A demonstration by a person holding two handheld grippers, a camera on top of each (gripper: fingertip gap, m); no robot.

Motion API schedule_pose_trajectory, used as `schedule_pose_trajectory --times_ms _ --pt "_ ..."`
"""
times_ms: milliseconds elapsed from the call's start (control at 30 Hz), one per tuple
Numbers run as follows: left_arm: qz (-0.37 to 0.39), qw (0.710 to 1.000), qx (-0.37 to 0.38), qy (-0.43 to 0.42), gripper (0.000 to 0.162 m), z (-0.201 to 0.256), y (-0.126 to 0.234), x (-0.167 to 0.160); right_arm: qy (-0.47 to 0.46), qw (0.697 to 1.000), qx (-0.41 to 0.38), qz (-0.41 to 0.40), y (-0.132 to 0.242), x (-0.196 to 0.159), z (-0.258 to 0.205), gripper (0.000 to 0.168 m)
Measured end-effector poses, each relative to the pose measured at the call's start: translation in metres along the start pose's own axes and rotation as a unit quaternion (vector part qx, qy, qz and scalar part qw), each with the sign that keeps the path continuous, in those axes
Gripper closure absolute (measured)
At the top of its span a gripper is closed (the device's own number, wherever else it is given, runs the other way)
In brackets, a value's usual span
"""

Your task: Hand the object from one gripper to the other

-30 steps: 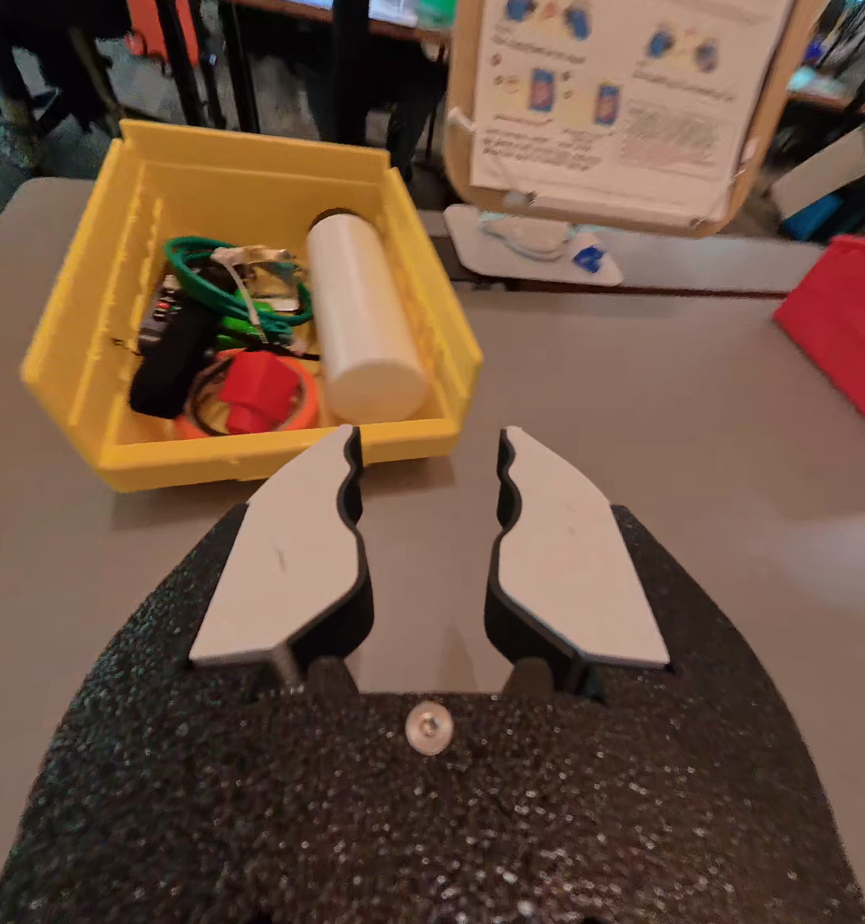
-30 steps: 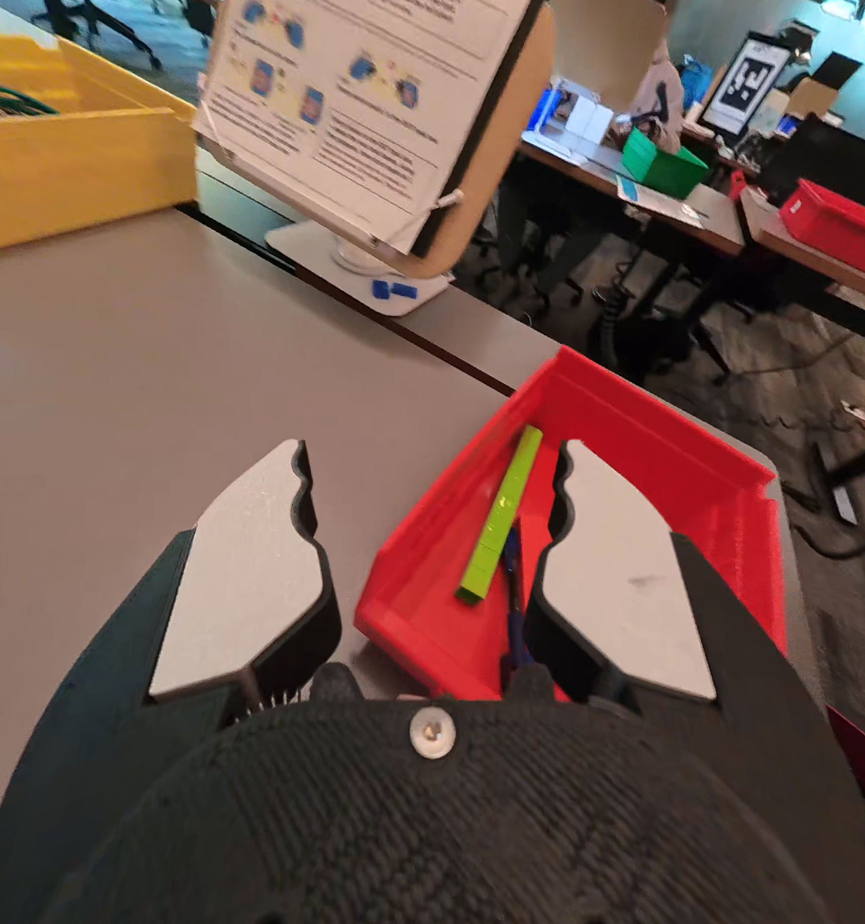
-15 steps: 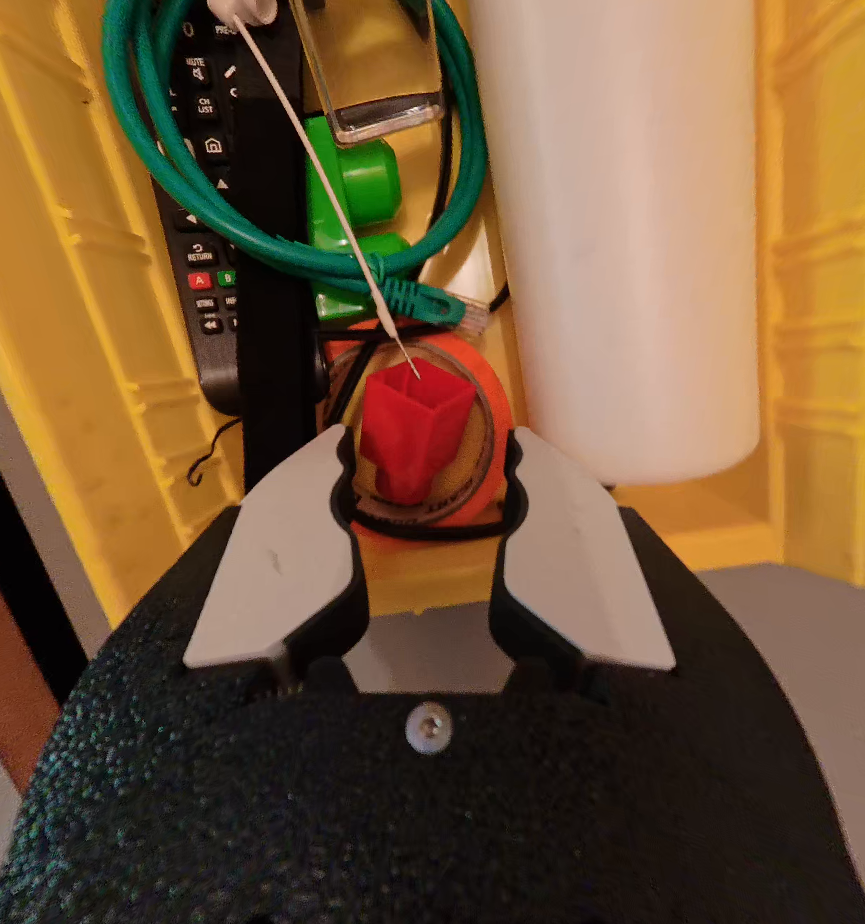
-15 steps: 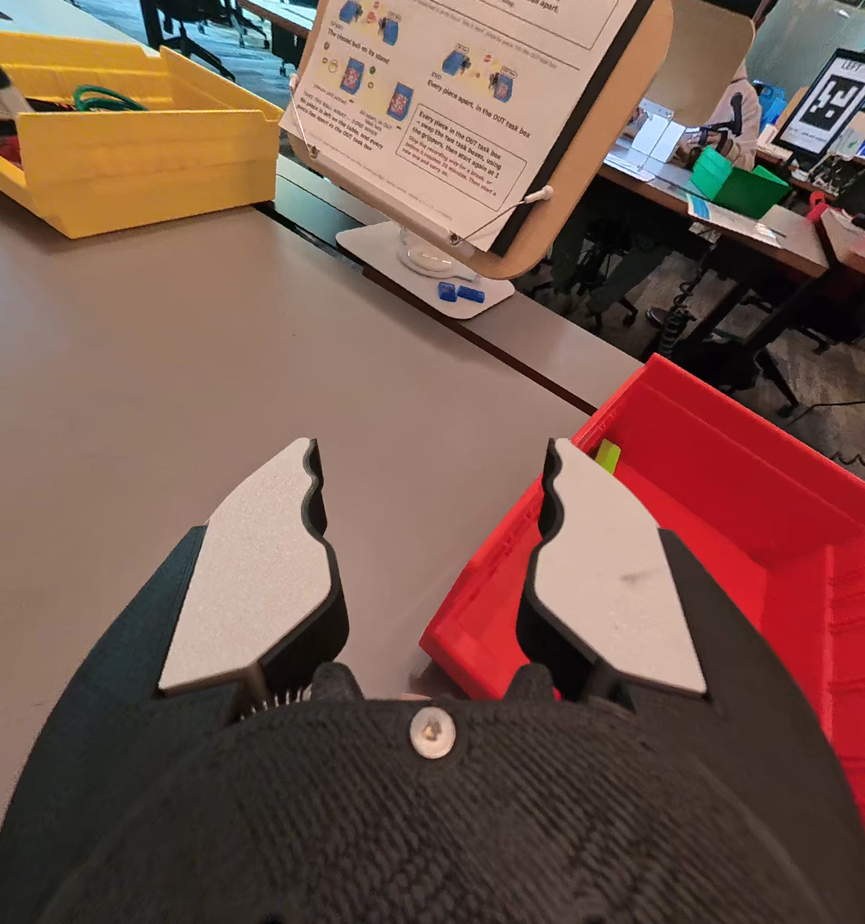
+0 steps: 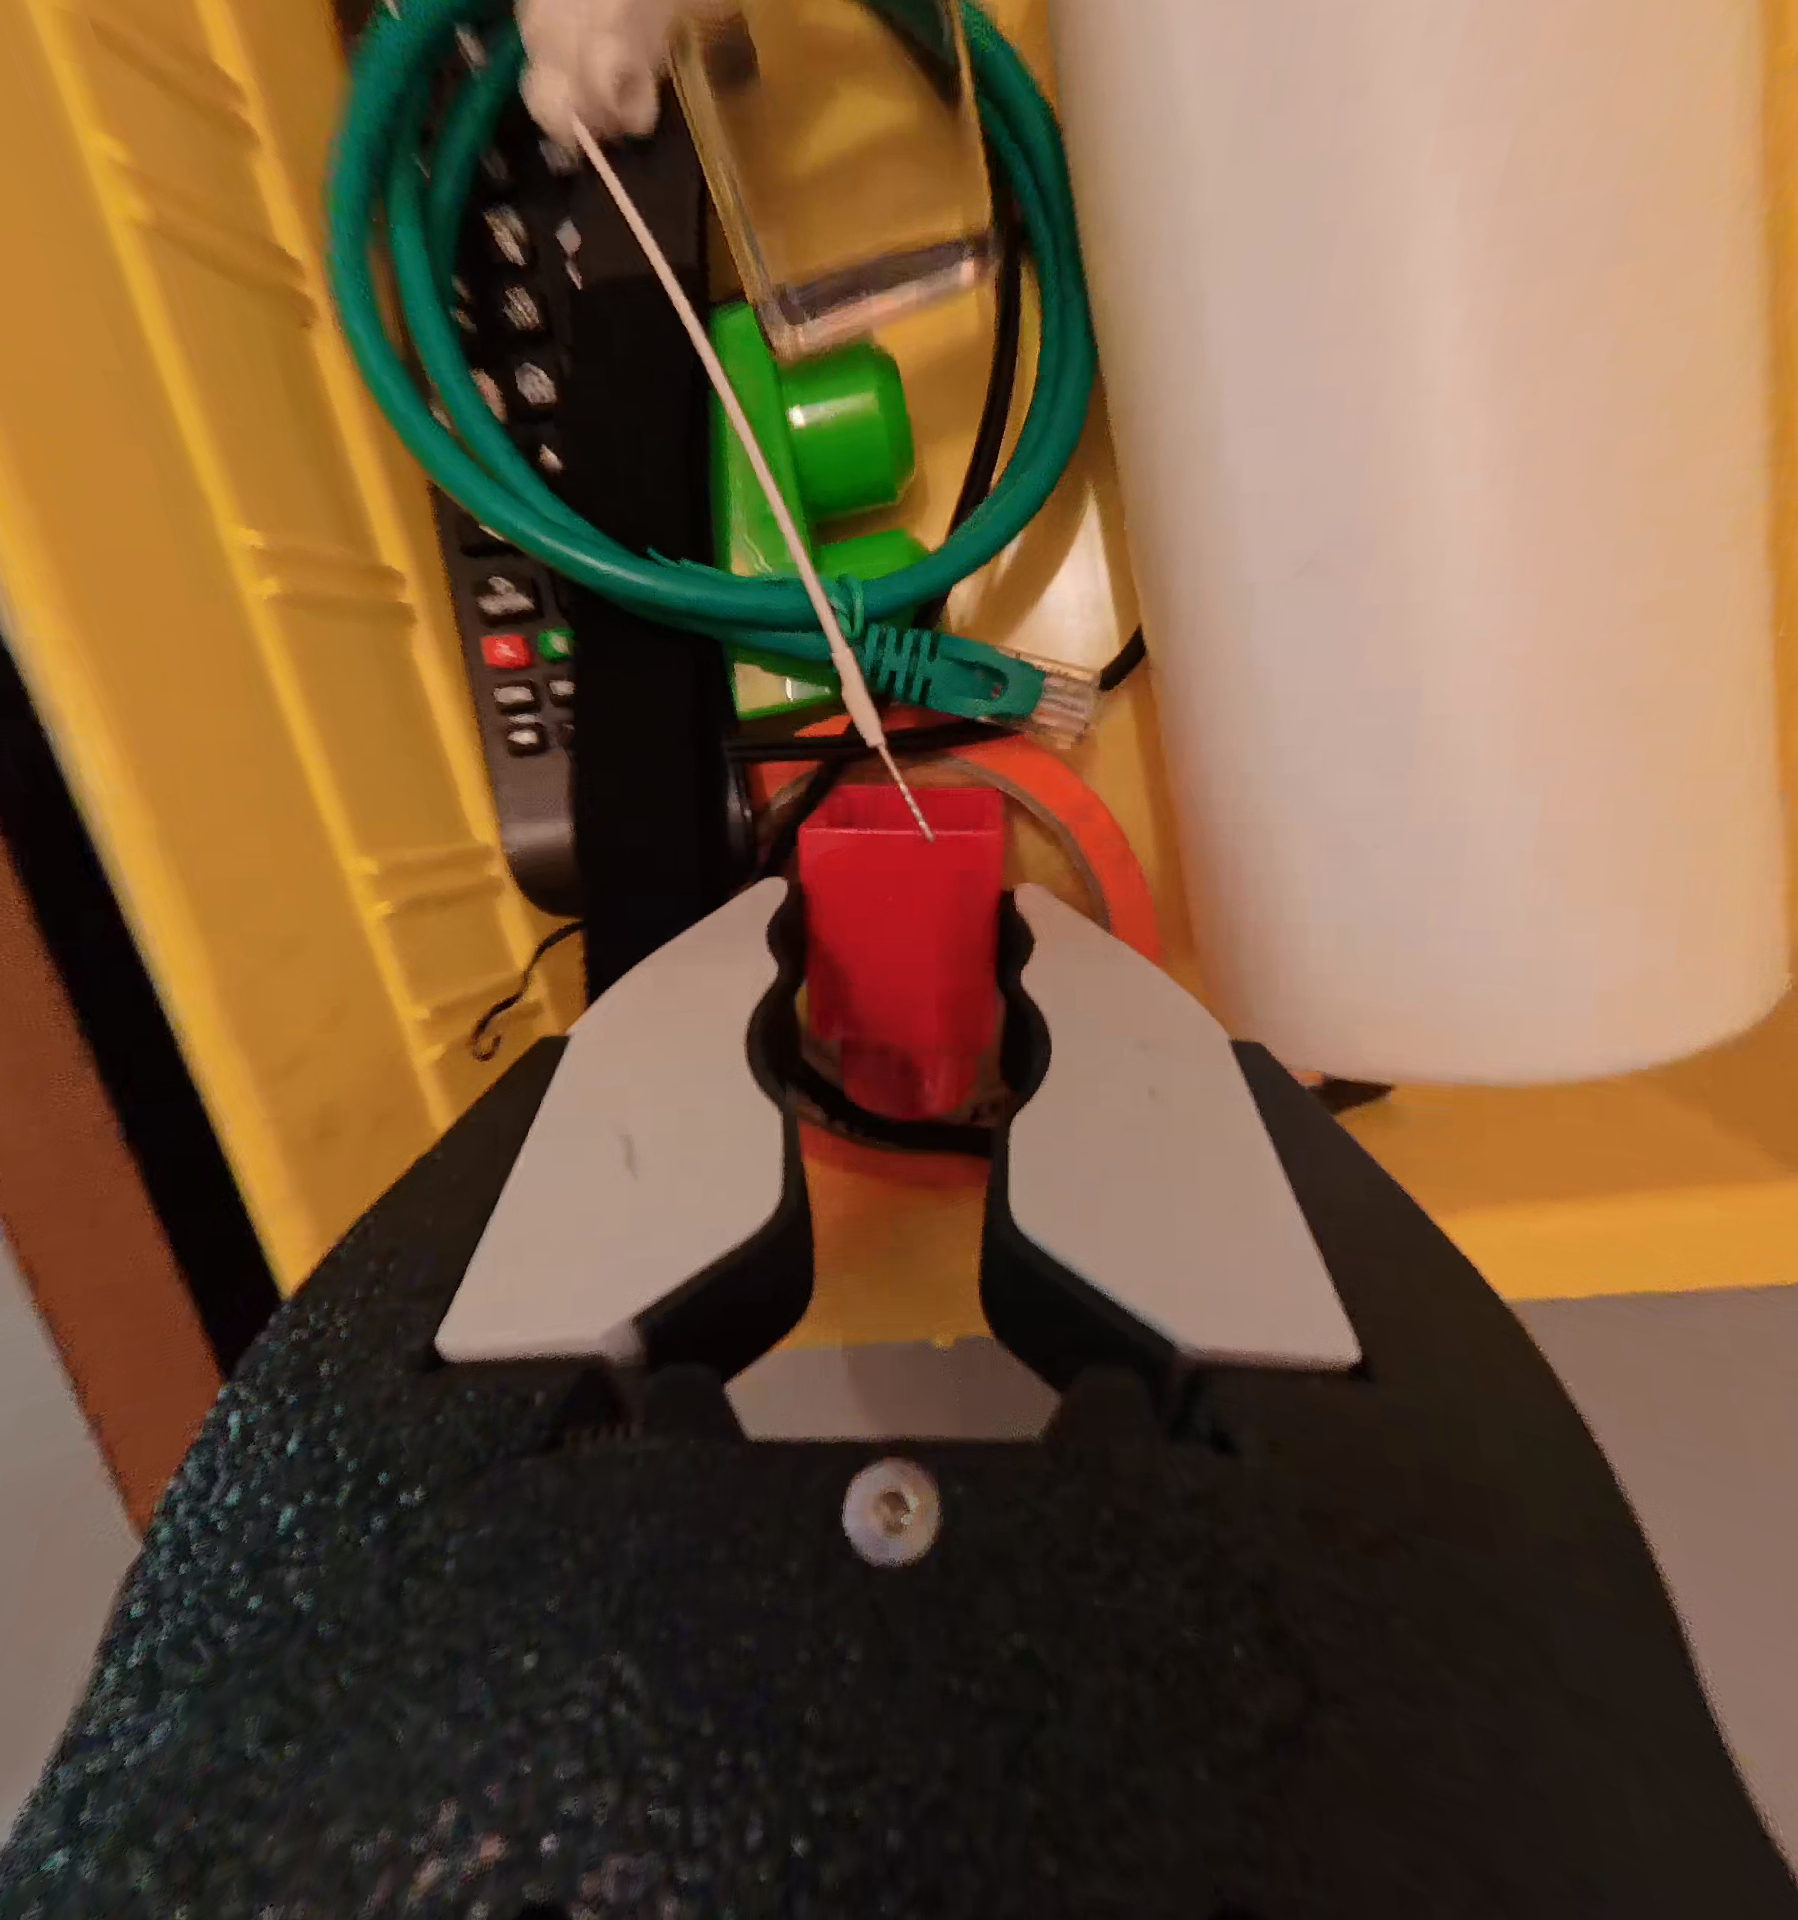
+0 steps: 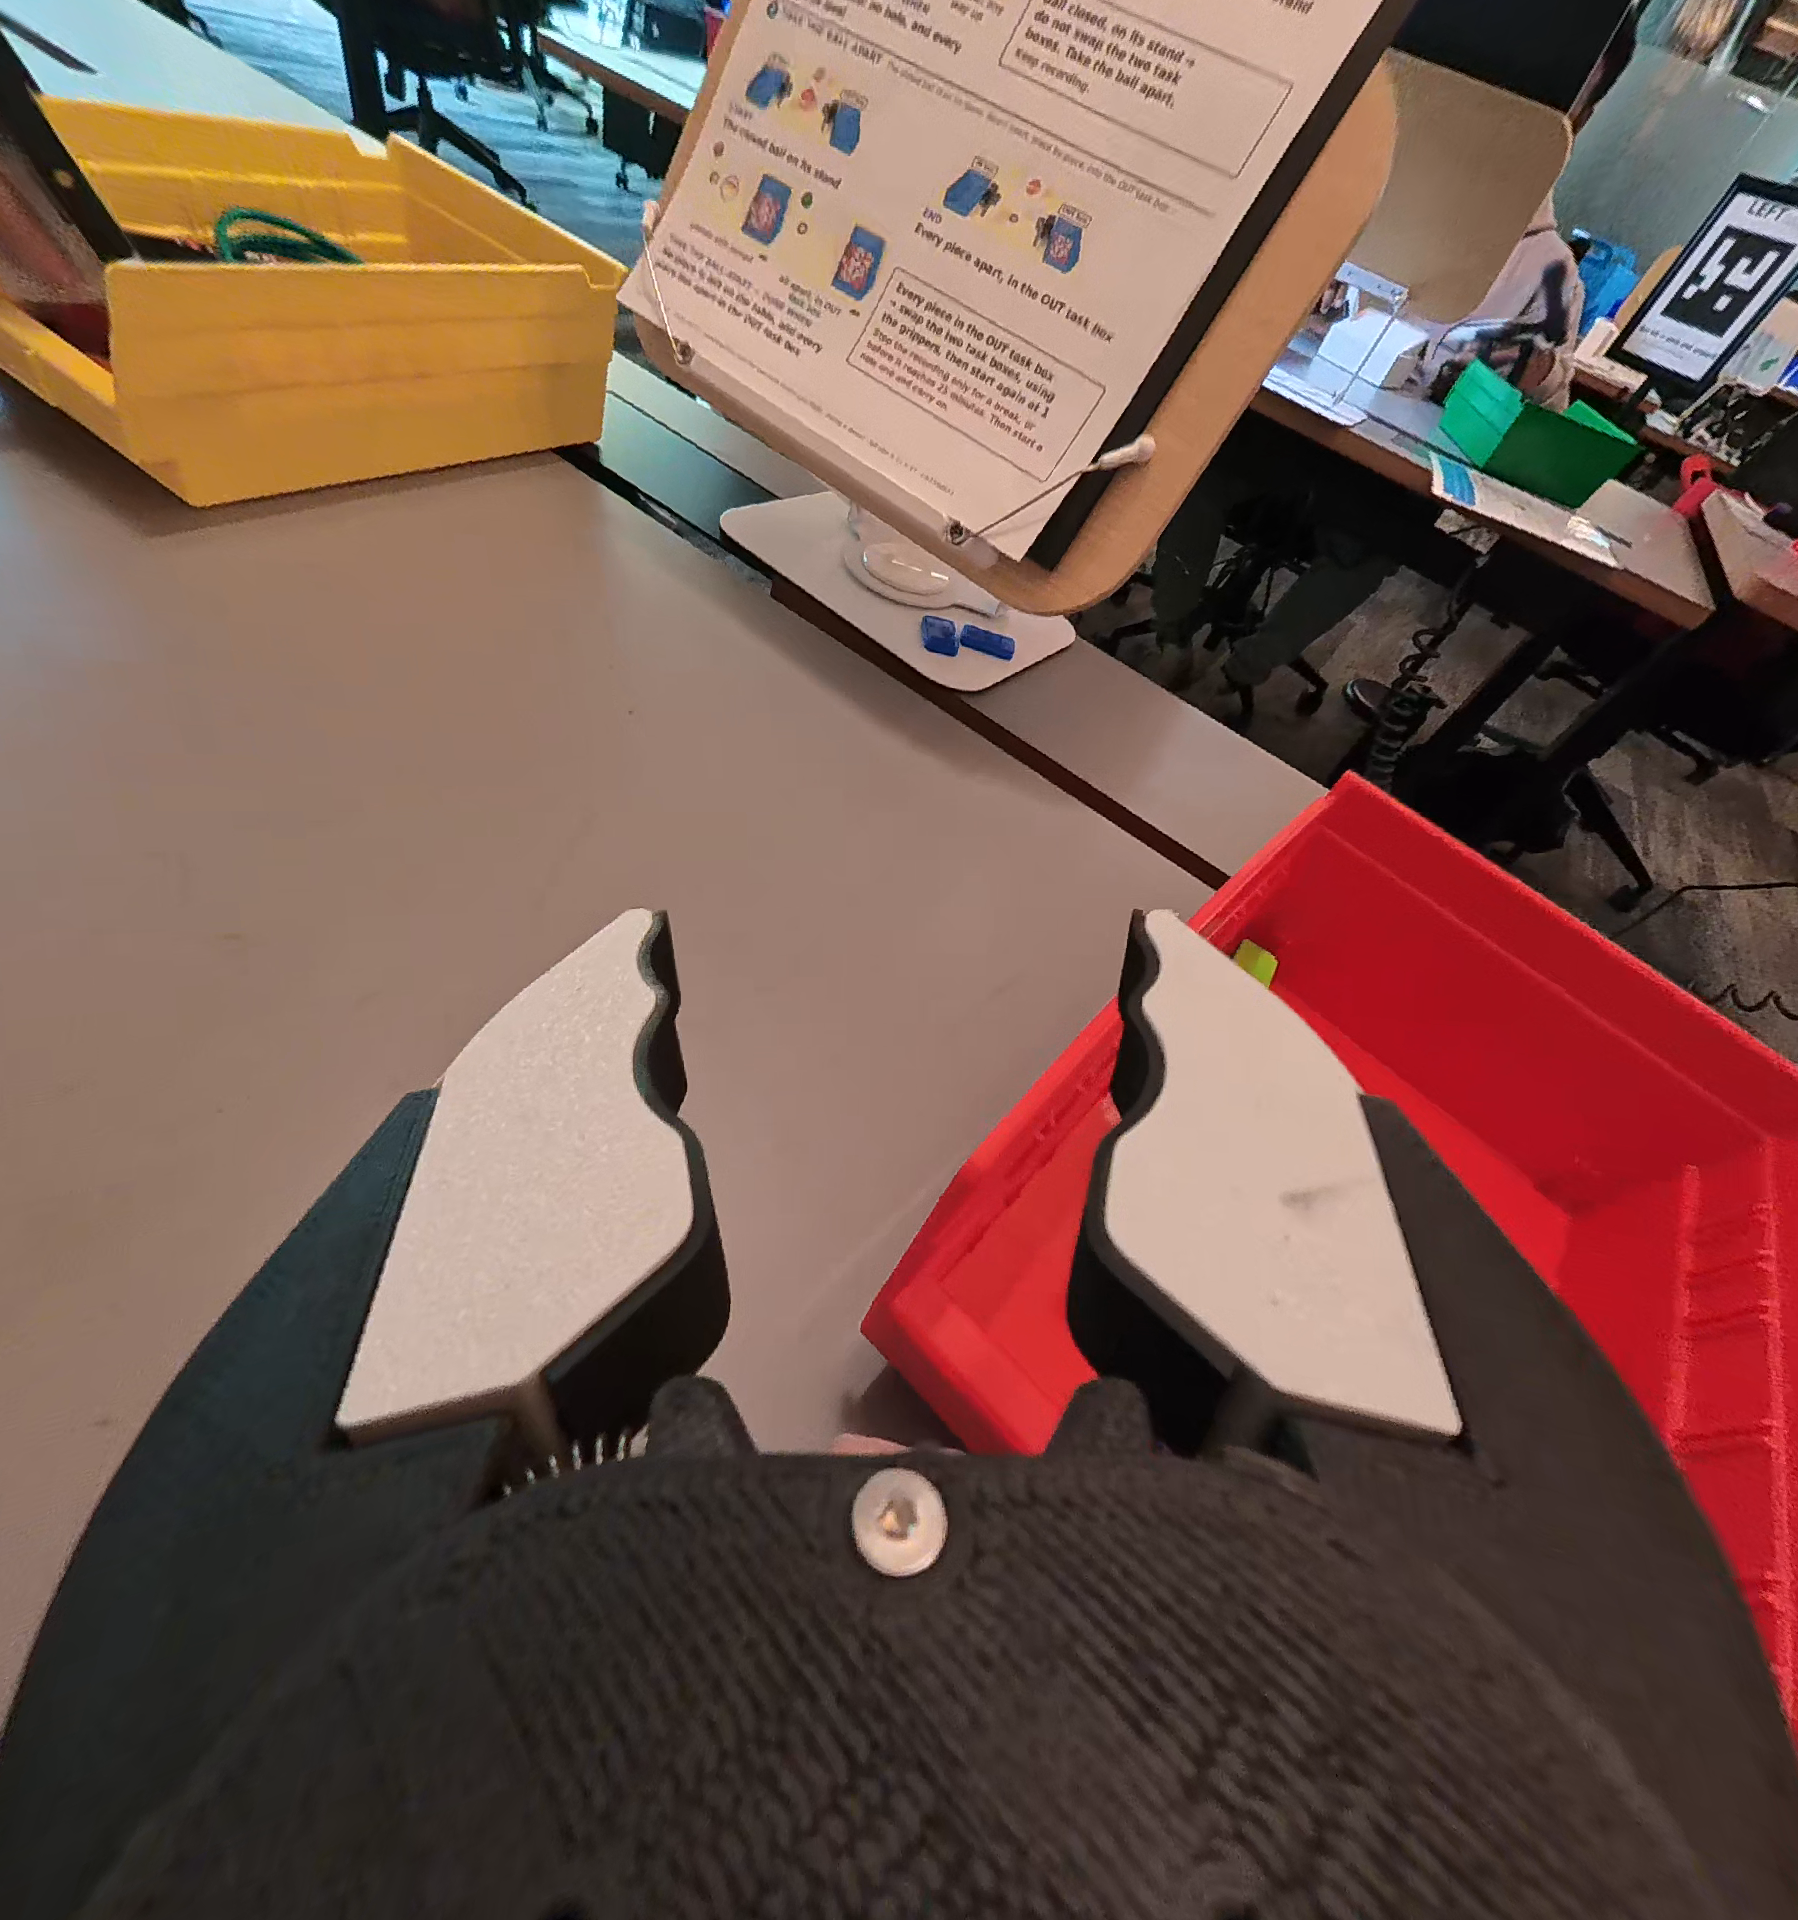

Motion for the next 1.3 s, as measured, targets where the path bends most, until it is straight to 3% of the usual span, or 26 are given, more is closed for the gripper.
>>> schedule_pose_trajectory --times_ms 167,300,467,600,767,900,1000,1167,1300 --pt "0.116 0.993 0.021 -0.001 0.128 0.0 0.066 0.007 -0.005 0.999 0.018 0.034 0.007 0.016 -0.011 0.088" --pt "0.267 0.961 -0.072 -0.002 0.128 0.029 0.139 0.005 -0.01 0.995 0.065 0.078 0.007 0.037 -0.039 0.087" --pt "0.421 0.873 -0.231 -0.081 0.128 0.111 0.214 -0.028 0.009 0.981 0.148 0.127 0.005 0.063 -0.096 0.089" --pt "0.477 0.802 -0.336 -0.126 0.128 0.175 0.239 -0.067 0.021 0.967 0.205 0.153 0.002 0.079 -0.144 0.093" --pt "0.518 0.674 -0.5 -0.166 0.128 0.25 0.257 -0.116 -0.023 0.937 0.282 0.208 0.012 0.097 -0.197 0.098" --pt "0.589 0.586 -0.476 -0.288 0.128 0.293 0.264 -0.152 -0.031 0.917 0.306 0.256 0.024 0.101 -0.218 0.105" --pt "0.621 0.543 -0.433 -0.364 0.128 0.316 0.271 -0.174 0.032 0.916 0.29 0.274 0.031 0.096 -0.227 0.107" --pt "0.655 0.498 -0.356 -0.443 0.128 0.333 0.276 -0.198 0.131 0.885 0.304 0.327 0.05 0.093 -0.243 0.12" --pt "0.659 0.491 -0.356 -0.444 0.128 0.331 0.276 -0.201 0.13 0.874 0.306 0.353 0.053 0.096 -0.245 0.127"
Point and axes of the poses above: each gripper's, where its closed fingertips meet, y back along the fingers, x out of its top, z = x × y across the jaws, the point moved 5 cm from there along y, back along the fingers, and after that the axes turned 6 degrees about -z, right-handed, at the moved point
